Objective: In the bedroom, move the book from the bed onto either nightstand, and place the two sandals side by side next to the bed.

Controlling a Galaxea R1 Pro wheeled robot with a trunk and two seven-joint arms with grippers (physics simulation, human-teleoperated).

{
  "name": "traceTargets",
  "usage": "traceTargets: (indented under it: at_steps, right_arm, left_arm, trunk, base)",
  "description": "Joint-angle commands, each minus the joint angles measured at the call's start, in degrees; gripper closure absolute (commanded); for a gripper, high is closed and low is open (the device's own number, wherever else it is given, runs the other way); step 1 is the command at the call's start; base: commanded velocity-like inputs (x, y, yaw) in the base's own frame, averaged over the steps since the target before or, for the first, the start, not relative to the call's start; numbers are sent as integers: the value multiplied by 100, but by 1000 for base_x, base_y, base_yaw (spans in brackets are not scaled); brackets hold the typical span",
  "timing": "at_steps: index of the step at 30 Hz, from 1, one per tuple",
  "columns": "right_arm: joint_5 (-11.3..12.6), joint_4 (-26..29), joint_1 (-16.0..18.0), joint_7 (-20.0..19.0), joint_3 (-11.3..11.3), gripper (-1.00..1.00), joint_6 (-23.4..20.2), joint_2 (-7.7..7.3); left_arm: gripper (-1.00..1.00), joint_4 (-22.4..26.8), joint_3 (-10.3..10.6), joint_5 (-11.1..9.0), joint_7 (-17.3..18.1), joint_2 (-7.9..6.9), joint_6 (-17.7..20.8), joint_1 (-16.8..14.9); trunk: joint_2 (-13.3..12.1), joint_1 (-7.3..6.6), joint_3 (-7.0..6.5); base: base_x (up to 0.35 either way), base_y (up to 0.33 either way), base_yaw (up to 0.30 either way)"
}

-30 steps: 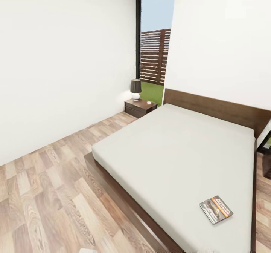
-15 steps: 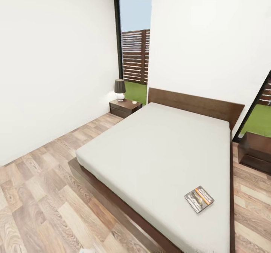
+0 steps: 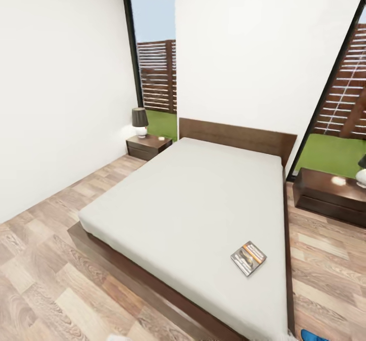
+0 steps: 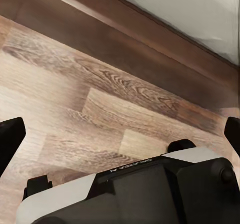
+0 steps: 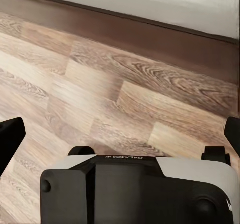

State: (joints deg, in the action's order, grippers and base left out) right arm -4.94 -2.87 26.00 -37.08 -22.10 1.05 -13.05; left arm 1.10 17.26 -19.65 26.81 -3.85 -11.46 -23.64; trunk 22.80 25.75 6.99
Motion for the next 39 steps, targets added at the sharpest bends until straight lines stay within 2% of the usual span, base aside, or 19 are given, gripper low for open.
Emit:
traceTargets:
  at_steps: [1,29,33,34,35,39]
  right_arm:
    - [-51,-19,11,-10,-49,-100,10,-4]
    - [-38,22,11,-13,-56,-100,9,-2]
    - [-34,64,11,-34,-65,-100,4,-2]
    - [-29,82,12,-41,-66,-100,-3,-9]
    - [-27,90,11,-43,-66,-100,-5,-10]
    - [-25,192,13,-52,-67,-100,-1,-11]
  left_arm:
    - [-100,-4,49,-48,17,-2,-23,-4]
    - [-100,16,47,-39,15,0,-30,-2]
    - [-100,297,35,-33,30,6,-11,-5]
    - [-100,719,32,-32,32,3,42,-6]
    - [-100,872,32,-28,27,1,92,-7]
    - [-100,1126,15,-34,-7,-13,215,-6]
  trunk:
    - [12,3,12]
    - [12,3,12]
    - [12,3,12]
    - [12,3,12]
    - [12,3,12]
    - [12,3,14]
  base:
    - [0,0,-284]
    - [1,0,-284]
    - [60,0,-284]
    - [63,0,-284]
    - [41,0,-284]
    - [19,0,-274]
